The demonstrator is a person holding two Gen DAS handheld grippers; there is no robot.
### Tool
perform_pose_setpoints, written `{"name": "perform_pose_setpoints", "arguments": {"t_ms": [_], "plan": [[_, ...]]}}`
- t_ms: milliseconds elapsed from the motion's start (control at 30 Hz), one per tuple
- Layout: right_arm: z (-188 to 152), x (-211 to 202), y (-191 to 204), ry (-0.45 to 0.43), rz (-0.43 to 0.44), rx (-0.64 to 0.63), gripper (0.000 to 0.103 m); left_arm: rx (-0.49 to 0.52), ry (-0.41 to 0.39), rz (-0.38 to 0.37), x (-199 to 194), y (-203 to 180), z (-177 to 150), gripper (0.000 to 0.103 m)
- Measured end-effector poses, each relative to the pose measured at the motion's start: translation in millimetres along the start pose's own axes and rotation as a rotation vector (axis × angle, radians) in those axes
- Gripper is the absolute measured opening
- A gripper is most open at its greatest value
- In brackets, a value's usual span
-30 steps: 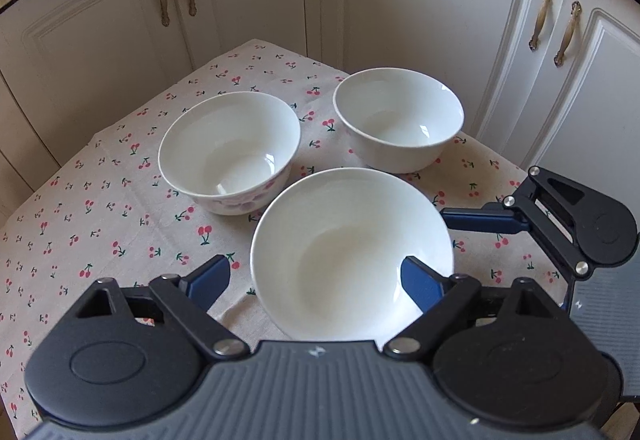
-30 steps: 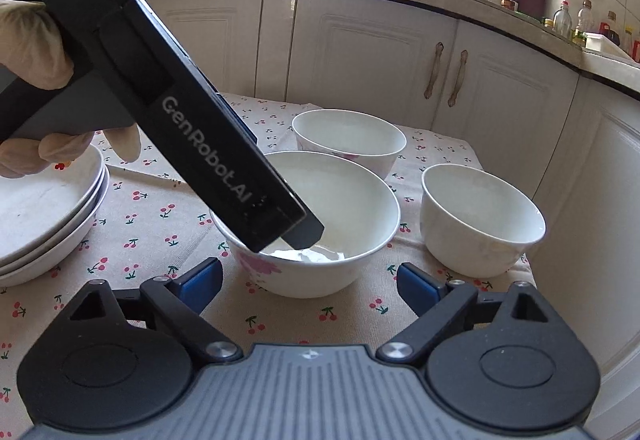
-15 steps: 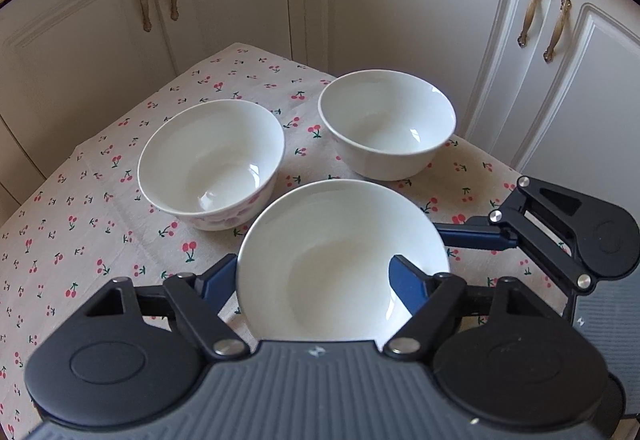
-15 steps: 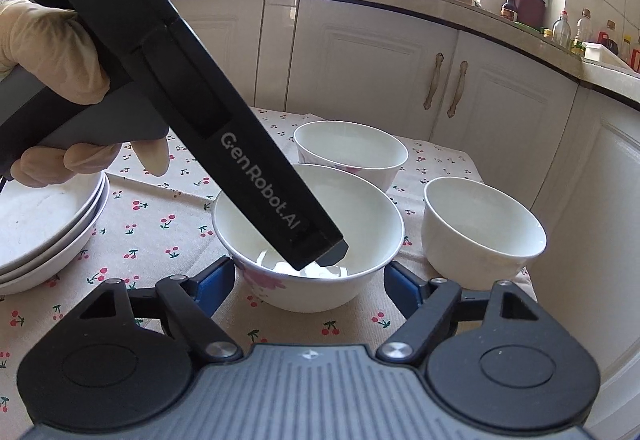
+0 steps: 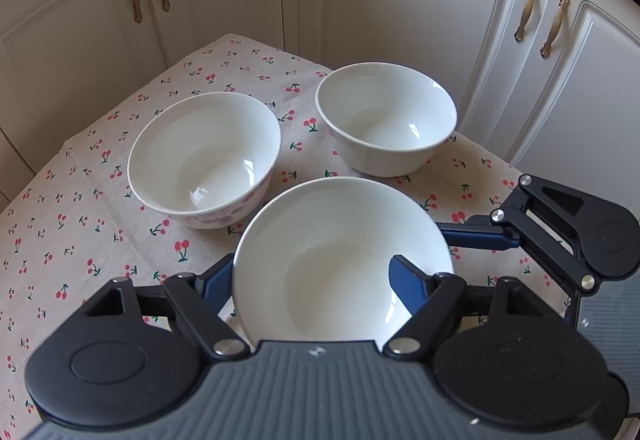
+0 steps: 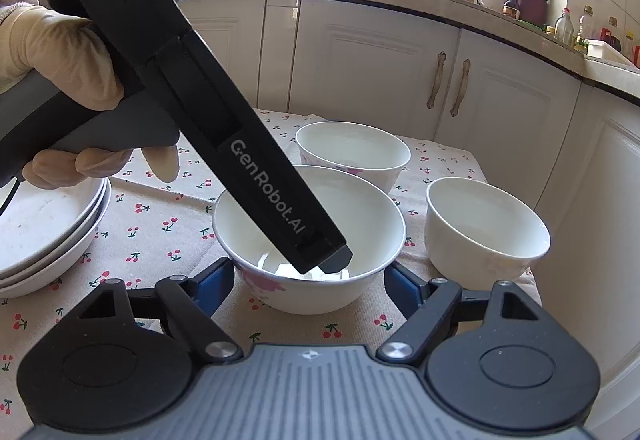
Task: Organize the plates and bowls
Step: 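Lift the floral bowl with the left gripper toward the other bowls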
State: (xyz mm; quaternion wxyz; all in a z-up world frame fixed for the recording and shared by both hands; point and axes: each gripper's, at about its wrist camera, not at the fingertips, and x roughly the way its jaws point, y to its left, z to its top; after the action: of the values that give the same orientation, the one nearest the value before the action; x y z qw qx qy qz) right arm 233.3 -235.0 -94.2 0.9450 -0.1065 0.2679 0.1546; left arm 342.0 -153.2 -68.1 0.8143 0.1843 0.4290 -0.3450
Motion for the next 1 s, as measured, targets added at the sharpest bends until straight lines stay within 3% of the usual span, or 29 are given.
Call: {"name": "perform_pose_setpoints", "arguments": {"t_ms": [433,1000], "plan": [[4,-39,7,-0.001,0.041,-0.039,0.085,-0.013,-0.032,-0.006,-33,-22,-19,0.080],[-20,-96,24,0.049,0.158,-0.046,0.086,-0.050,-0.045,-0.044,-69,-62,-74,0.080]]}}
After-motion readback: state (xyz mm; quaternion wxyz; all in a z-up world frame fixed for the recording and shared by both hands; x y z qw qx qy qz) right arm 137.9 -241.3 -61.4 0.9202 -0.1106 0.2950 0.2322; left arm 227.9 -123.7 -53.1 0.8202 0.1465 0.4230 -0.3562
